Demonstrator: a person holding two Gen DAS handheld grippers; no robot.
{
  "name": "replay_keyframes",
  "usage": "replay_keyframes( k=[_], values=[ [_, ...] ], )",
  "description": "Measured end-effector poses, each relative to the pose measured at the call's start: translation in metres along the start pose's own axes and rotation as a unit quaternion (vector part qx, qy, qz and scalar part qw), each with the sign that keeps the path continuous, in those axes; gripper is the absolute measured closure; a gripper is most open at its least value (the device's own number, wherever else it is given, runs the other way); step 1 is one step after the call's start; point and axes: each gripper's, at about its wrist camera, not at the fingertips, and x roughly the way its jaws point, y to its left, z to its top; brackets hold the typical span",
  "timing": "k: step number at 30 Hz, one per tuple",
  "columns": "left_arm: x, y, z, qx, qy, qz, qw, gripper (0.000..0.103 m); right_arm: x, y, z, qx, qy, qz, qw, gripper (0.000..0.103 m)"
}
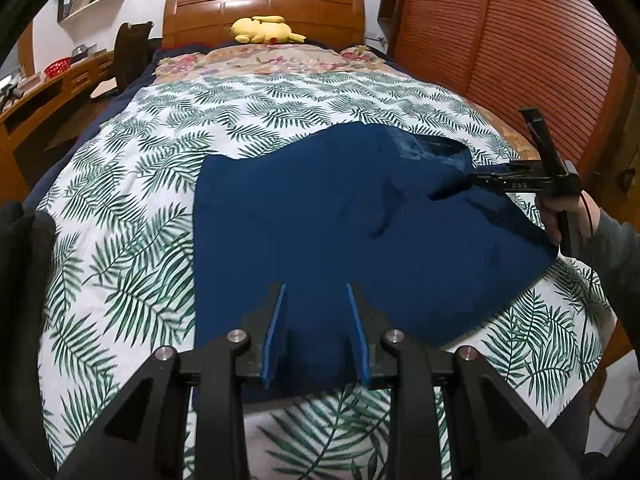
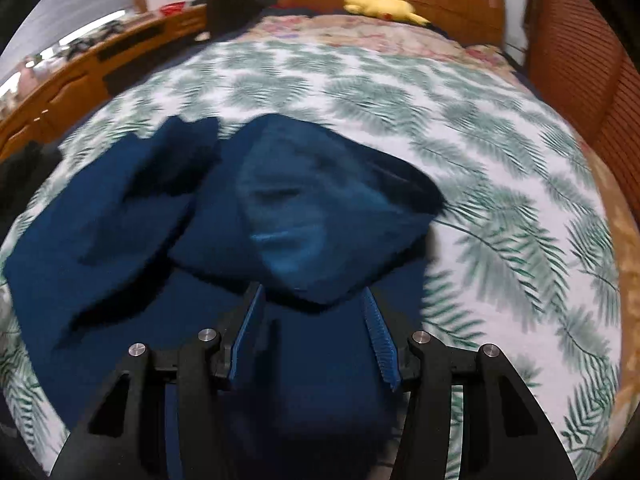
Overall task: Fold large clothes
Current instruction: 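Smooth the folded jacket flat with the right gripper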
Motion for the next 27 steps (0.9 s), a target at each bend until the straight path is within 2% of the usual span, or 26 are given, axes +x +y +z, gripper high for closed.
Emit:
replay_keyframes(
  k=[3, 5, 6, 8, 9, 12, 15, 19, 20, 24, 25, 27],
  values=[
    [0.007, -0.005, 0.008, 0.005, 0.001, -0.002, 1.0, 0.075, 0.006, 0.018, 0.006, -0.023, 0.003, 0.015, 1.0, 0.051],
    [0.012, -0.008, 0.012, 0.008, 0.001, -0.001, 1.0, 0.075, 0.019, 0.028, 0.011, -0.047, 0.023, 0.005, 0.999, 0.052],
    [0.013, -0.01, 0.014, 0.01, 0.002, -0.003, 0.9999, 0.075, 0.026, 0.032, 0.014, -0.063, 0.03, -0.007, 0.998, 0.057],
    [0.015, -0.013, 0.014, 0.011, 0.003, -0.007, 0.9999, 0.075, 0.039, 0.033, 0.019, -0.085, 0.043, -0.027, 0.995, 0.098],
    [0.016, -0.015, 0.014, 0.012, 0.003, -0.01, 0.9999, 0.075, 0.046, 0.031, 0.024, -0.091, 0.048, -0.033, 0.994, 0.101],
    [0.017, -0.019, 0.01, 0.015, 0.009, -0.01, 0.9998, 0.075, 0.052, 0.025, 0.045, -0.107, 0.031, -0.047, 0.993, 0.101],
    [0.018, -0.02, 0.005, 0.015, 0.016, -0.006, 0.9997, 0.075, 0.054, 0.023, 0.076, -0.12, 0.001, -0.086, 0.989, 0.102],
    [0.018, -0.018, -0.001, 0.01, 0.022, 0.0, 0.9997, 0.075, 0.063, 0.019, 0.11, -0.122, -0.016, -0.139, 0.983, 0.102],
    [0.017, -0.017, -0.002, 0.009, 0.023, 0.0, 0.9997, 0.075, 0.065, 0.016, 0.115, -0.114, -0.018, -0.159, 0.98, 0.102],
    [0.015, -0.014, -0.006, 0.004, 0.023, 0.0, 0.9997, 0.075, 0.071, -0.002, 0.118, -0.064, -0.002, -0.187, 0.98, 0.102],
    [0.015, -0.014, -0.007, 0.004, 0.023, -0.001, 0.9997, 0.075, 0.072, -0.006, 0.115, -0.056, 0.006, -0.182, 0.982, 0.101],
    [0.014, -0.012, -0.008, 0.003, 0.023, -0.002, 0.9997, 0.075, 0.071, -0.02, 0.108, -0.033, 0.017, -0.176, 0.984, 0.084]
  ],
)
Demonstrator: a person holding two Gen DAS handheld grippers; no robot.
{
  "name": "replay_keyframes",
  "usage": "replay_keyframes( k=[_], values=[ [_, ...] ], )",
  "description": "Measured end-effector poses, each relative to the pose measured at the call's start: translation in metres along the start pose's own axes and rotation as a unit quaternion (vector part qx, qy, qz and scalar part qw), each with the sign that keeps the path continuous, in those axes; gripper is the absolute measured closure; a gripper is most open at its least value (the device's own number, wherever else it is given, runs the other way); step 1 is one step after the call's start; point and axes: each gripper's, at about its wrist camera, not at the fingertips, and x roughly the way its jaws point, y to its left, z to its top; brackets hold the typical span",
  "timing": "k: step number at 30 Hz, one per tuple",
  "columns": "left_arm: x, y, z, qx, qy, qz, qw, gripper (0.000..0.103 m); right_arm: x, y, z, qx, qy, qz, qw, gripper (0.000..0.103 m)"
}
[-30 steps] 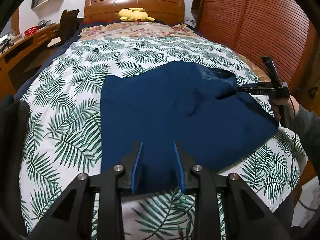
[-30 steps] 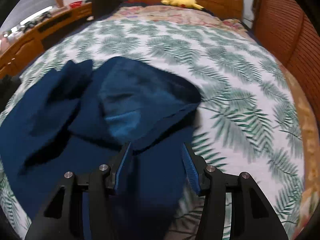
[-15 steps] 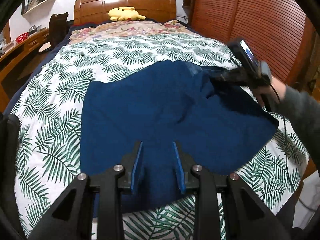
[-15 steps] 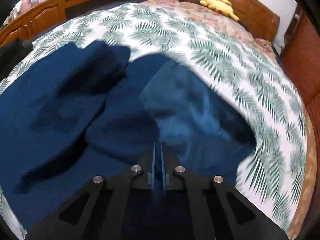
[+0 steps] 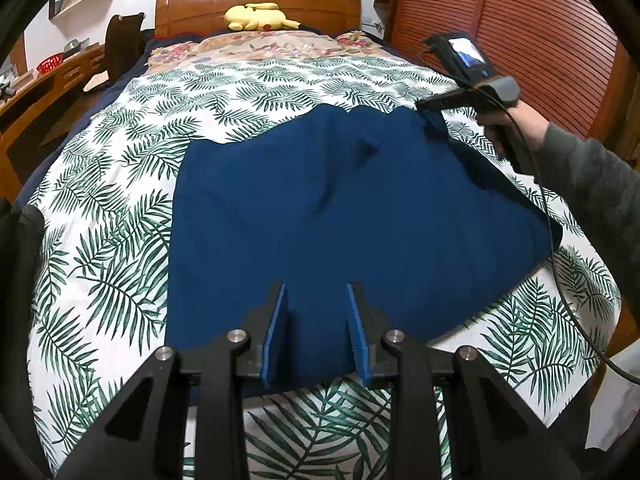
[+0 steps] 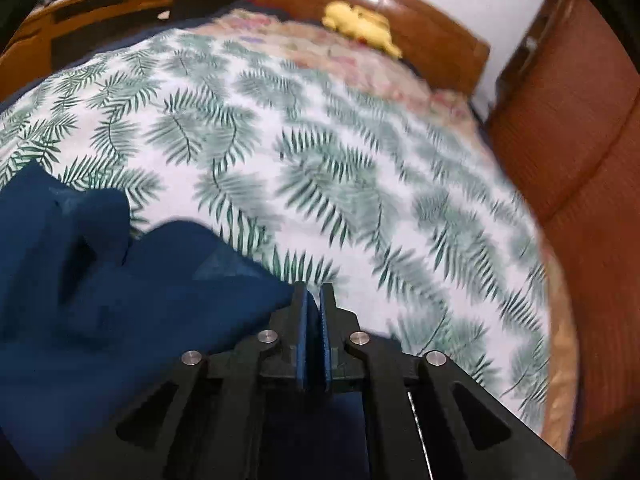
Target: Fold large clothes
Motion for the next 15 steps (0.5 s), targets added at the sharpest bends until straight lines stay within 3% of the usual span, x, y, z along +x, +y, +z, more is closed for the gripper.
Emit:
replay_keyframes(
  k=[2, 3, 7, 15],
  values=[
    [-0.001, 0.002, -0.001, 0.001, -0.001, 0.001, 1.0, 0.075, -0.004, -0.019, -0.014, 0.023, -0.004, 0.008, 1.0, 0.058],
    [-0.001, 0.002, -0.002, 0.002, -0.001, 0.003, 1.0, 0.075, -0.007, -0.026, -0.021, 0.034, -0.002, 0.022, 0.999, 0.055],
    [-0.005, 0.012, -0.007, -0.004, -0.002, 0.004, 1.0, 0.075, -0.028, -0.044, -0.069, 0.065, 0.018, 0.062, 0.996, 0.055],
    [-0.014, 0.036, -0.022, -0.022, -0.002, 0.029, 0.9993, 0.074, -0.097, -0.021, -0.165, 0.063, 0.019, 0.102, 0.993, 0.055]
  ],
)
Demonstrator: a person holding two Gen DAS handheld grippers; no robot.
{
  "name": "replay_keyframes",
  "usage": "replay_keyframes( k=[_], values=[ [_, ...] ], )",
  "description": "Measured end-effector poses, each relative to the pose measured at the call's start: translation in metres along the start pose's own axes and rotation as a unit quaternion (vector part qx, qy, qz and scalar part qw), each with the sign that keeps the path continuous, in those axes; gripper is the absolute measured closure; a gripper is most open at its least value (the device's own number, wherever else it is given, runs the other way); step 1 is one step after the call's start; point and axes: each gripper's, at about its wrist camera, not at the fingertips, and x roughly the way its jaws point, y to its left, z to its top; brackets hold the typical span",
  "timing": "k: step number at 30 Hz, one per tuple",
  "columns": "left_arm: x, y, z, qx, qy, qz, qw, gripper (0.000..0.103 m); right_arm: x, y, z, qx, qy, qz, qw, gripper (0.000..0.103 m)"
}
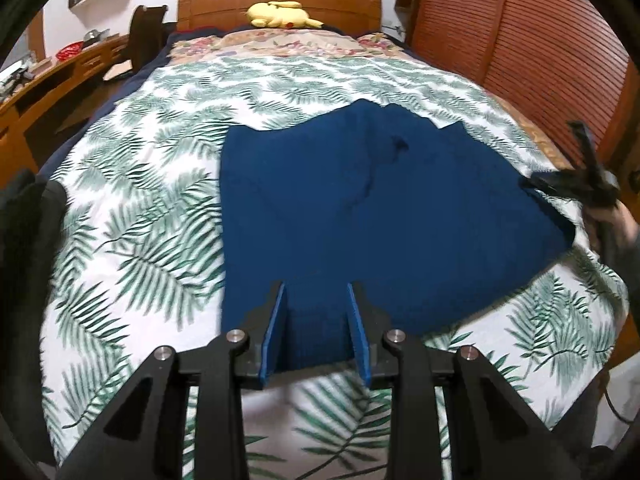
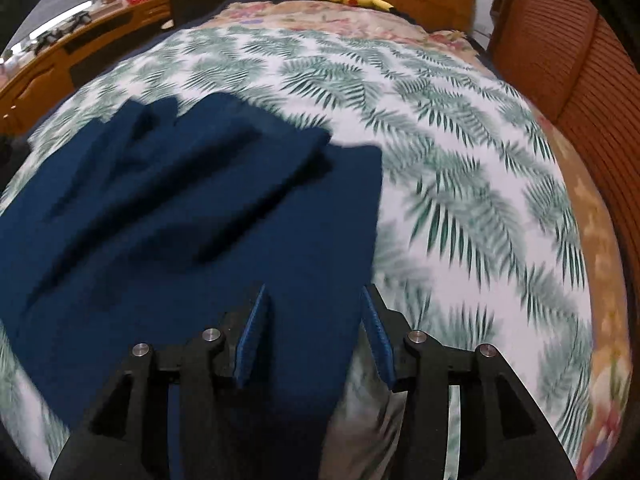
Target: Fold large clothes
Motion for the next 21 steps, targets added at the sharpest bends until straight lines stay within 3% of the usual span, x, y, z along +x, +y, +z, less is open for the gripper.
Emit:
replay_keyframes(
  k=[5, 9, 15, 21],
  values=[
    [-0.005, 0.016, -0.011, -0.02, 0.005, 0.013, 0.9997, 0.073, -0.034, 0.012, -0.044, 0.03, -0.008, 0.046, 0.998, 0.034],
    [-0.002, 0.023, -0.02, -0.029, 0.016, 0.027, 0.9991, 0.071, -0.046, 0.014, -0.065, 0.049, -0.006, 0.034, 0.998, 0.033],
    [0.004, 0.026, -0.028, -0.035, 0.028, 0.038, 0.9983, 0.069, -0.044, 0.005, -0.082, 0.104, 0.002, 0.061, 0.993, 0.033],
    [0.011, 0.025, -0.032, -0.039, 0.039, 0.042, 0.9976, 0.068, -0.036, 0.006, -0.09, 0.114, 0.008, 0.075, 0.991, 0.033]
  ],
)
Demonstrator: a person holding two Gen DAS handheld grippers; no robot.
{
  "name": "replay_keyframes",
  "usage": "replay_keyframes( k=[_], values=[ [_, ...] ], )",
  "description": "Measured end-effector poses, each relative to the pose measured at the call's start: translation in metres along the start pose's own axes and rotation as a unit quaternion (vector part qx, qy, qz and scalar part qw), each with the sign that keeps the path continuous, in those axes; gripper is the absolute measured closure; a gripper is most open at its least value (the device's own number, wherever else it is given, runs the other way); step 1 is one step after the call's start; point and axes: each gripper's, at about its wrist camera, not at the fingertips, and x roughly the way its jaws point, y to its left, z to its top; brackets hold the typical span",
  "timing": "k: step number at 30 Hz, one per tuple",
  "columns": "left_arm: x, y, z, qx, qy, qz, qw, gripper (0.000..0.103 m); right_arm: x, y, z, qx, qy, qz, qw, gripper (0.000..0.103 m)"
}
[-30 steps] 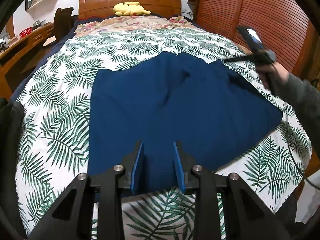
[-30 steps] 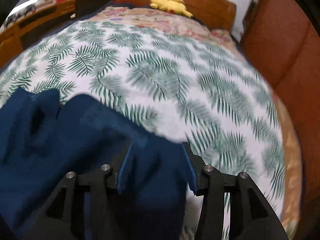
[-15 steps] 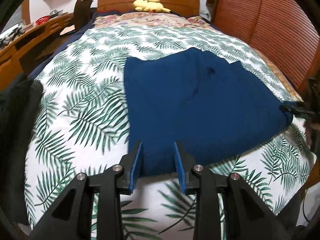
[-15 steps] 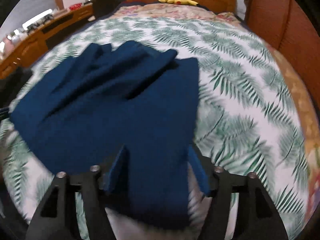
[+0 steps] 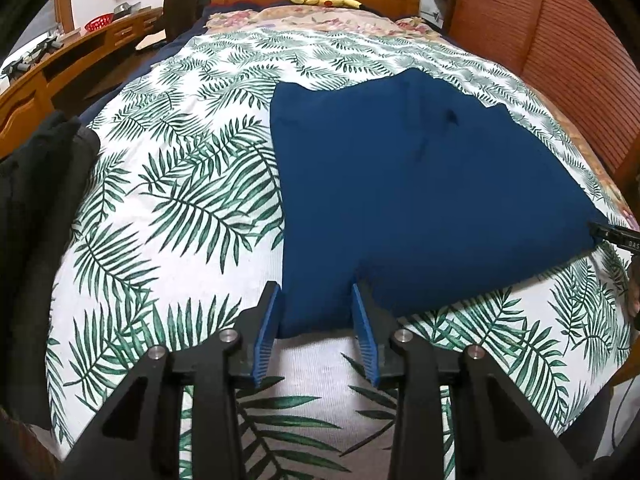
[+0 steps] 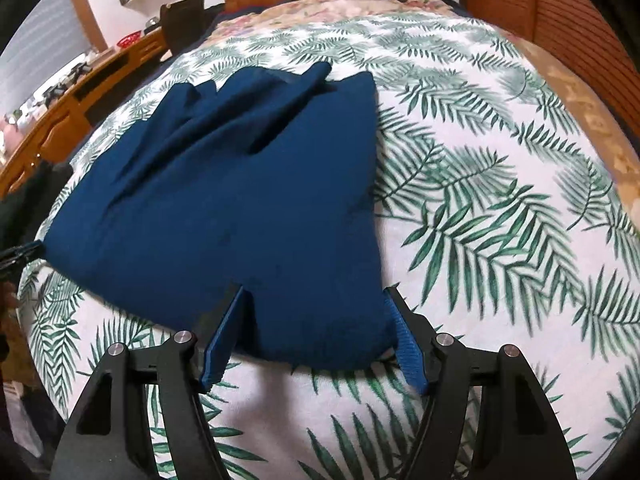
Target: Fold large clothes
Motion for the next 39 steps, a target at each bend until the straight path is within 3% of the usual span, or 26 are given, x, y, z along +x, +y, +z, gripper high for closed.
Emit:
replay_keyframes(
  k=[14, 16, 18, 19, 20, 23, 27, 33, 39],
  values=[
    [0.009, 0.005, -0.004, -0.019, -0.001, -0.011, 0.9998, 0.068, 0.007, -0.004, -0.008, 0.033, 0.001, 0.041, 0.999, 0.033],
    [0.009, 0.007, -0.004, -0.02, -0.003, -0.02, 0.9996, 0.074, 0.008, -0.004, -0.008, 0.042, -0.001, 0.047, 0.998, 0.038],
    [0.008, 0.008, -0.004, -0.02, -0.005, -0.027, 0.9994, 0.085, 0.008, -0.002, -0.008, 0.041, -0.004, 0.052, 0.998, 0.051],
    [0.008, 0.009, -0.004, -0.019, -0.006, -0.028, 0.9994, 0.092, 0.006, -0.001, -0.008, 0.04, -0.008, 0.058, 0.997, 0.065],
    [0.006, 0.008, -0.004, -0.015, -0.007, -0.028, 0.9995, 0.096, 0.004, 0.0, -0.009, 0.037, -0.013, 0.064, 0.997, 0.073],
    [-0.007, 0.004, -0.001, -0.005, -0.023, -0.021, 0.9995, 0.1, -0.004, 0.009, -0.008, 0.022, -0.031, 0.046, 0.998, 0.079],
    [-0.035, -0.006, -0.002, 0.011, -0.05, -0.017, 0.9985, 0.1, -0.029, 0.015, -0.007, 0.026, -0.069, 0.043, 0.996, 0.082],
    [-0.072, -0.021, -0.022, 0.019, -0.072, -0.032, 0.9967, 0.1, -0.067, 0.021, -0.019, 0.017, -0.088, 0.038, 0.995, 0.082],
    [-0.103, -0.042, -0.058, 0.03, -0.081, -0.056, 0.9946, 0.1, -0.122, 0.016, -0.056, 0.017, -0.11, 0.029, 0.993, 0.082]
  ],
)
